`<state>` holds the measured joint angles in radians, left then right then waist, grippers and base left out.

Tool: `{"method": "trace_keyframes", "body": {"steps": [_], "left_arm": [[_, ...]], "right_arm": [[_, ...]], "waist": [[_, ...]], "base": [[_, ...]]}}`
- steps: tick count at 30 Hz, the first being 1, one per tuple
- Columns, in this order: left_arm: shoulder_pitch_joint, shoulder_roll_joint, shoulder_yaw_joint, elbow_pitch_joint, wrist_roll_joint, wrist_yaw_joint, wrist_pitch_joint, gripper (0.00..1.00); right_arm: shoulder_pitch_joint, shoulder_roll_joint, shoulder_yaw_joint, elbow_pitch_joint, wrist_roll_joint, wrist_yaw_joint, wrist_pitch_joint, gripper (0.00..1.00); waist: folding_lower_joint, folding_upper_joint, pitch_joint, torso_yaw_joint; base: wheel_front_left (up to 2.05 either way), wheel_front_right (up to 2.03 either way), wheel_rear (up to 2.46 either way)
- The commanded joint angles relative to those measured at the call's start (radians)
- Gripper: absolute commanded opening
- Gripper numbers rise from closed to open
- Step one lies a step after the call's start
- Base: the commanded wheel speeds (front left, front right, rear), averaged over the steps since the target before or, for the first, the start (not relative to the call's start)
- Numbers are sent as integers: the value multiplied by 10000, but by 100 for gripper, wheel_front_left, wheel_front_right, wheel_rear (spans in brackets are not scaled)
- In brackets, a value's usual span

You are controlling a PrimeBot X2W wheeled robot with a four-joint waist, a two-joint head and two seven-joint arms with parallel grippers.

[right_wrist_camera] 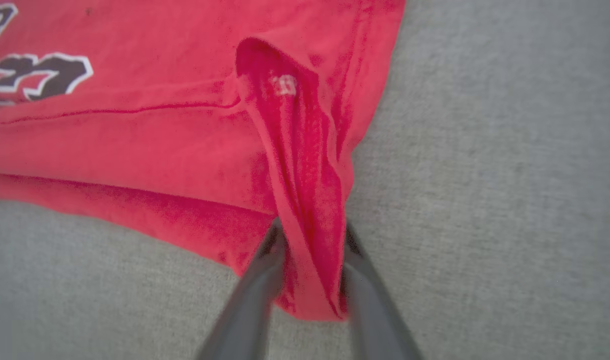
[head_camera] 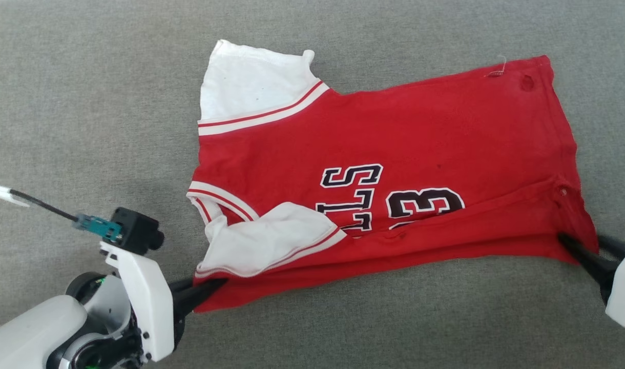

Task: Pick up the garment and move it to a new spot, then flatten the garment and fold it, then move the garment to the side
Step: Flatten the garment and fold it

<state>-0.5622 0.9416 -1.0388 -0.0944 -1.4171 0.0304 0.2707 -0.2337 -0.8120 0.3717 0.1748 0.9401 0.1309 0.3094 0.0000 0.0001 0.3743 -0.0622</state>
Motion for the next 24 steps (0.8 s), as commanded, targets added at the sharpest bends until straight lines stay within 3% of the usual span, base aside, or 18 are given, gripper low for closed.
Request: {"method": "trace_keyframes", "body": {"steps": [1,9,14,20,24], "left_arm": [[147,-1,78,21,39,39,-71,100],[-13,360,1061,-60,452,376,-1909,100],[-665,355,1762,520,821,740,-2729,100],[-2123,-227,2121,2367,1337,732,-2752,100],[-3214,-644,1920,3906,1633,481,-2002,100]], "right_arm": [[77,61,-77,-12,-62,-4,-70,100],[410,1604,-2102,-677,-1187,-4,-1828,100],[9,2811,-2619,-949,-2197,-3,-3464,100],[-488,3814,-2601,-940,-3254,-4,-5036,100],[-655,4269,-2565,-809,-3583,-3,-5401,100]], "waist": [[0,-1,-4,-16],[0,-1,67,-477],[0,-1,222,-1000],[0,-1,472,-1793],[0,-1,643,-2329]], "base": [[0,0,0],[0,0,0],[0,0,0],[0,0,0],[0,0,0]]}}
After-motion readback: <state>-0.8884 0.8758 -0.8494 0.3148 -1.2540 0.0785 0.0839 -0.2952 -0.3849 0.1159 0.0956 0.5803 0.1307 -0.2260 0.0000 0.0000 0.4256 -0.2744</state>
